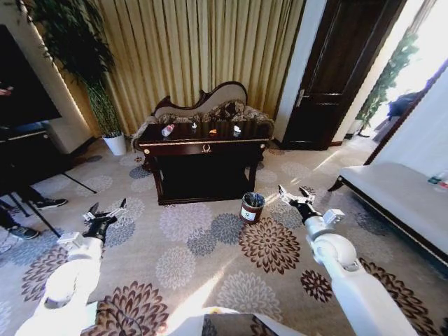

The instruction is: Move to the front of the table and place the trash on the table into the trash bin.

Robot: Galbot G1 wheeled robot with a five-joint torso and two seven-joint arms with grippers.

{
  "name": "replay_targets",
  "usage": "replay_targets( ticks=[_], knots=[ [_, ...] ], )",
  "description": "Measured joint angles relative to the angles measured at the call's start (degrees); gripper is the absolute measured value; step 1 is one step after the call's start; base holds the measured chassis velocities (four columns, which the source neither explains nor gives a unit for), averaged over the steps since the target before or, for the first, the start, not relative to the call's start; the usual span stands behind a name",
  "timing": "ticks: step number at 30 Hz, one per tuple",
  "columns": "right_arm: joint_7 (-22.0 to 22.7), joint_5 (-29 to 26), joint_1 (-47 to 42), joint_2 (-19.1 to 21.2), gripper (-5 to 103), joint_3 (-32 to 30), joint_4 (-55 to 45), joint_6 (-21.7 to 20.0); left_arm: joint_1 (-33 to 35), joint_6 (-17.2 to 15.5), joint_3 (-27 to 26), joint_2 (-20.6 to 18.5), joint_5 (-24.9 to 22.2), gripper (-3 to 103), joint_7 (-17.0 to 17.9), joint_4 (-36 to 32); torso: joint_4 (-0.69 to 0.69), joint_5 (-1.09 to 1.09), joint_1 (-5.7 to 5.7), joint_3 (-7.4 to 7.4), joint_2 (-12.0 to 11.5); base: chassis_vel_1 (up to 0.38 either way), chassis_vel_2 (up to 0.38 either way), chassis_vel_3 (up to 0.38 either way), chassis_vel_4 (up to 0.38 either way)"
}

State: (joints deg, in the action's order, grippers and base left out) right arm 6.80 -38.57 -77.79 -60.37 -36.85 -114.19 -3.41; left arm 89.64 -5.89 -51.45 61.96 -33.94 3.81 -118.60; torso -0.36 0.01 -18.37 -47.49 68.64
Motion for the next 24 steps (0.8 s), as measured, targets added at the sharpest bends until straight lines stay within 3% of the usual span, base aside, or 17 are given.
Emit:
replay_targets(
  ticks=[5,15,24],
  knots=[
    [0.00,2.51,-0.82,0.73,100,-2.12,-1.52,0.15,0.12,2.82,-1.12,-1.05,0.53,100,-2.51,-0.01,-0.01,-0.01,0.00,0.00,0.00,0.000,0.000,0.000,0.000],
    [0.00,6.55,-2.72,4.15,100,-4.16,-2.33,-5.88,1.37,2.57,-1.14,-1.22,1.22,100,-4.03,-0.05,-0.02,0.00,0.00,0.00,0.01,0.000,0.000,0.000,0.000],
    [0.00,0.26,-1.50,6.00,100,-3.10,-2.10,-10.86,2.28,-0.84,-1.38,-1.03,0.14,100,-2.96,-1.79,0.00,0.00,0.00,0.00,0.00,0.000,0.000,0.000,0.000]
  ],
)
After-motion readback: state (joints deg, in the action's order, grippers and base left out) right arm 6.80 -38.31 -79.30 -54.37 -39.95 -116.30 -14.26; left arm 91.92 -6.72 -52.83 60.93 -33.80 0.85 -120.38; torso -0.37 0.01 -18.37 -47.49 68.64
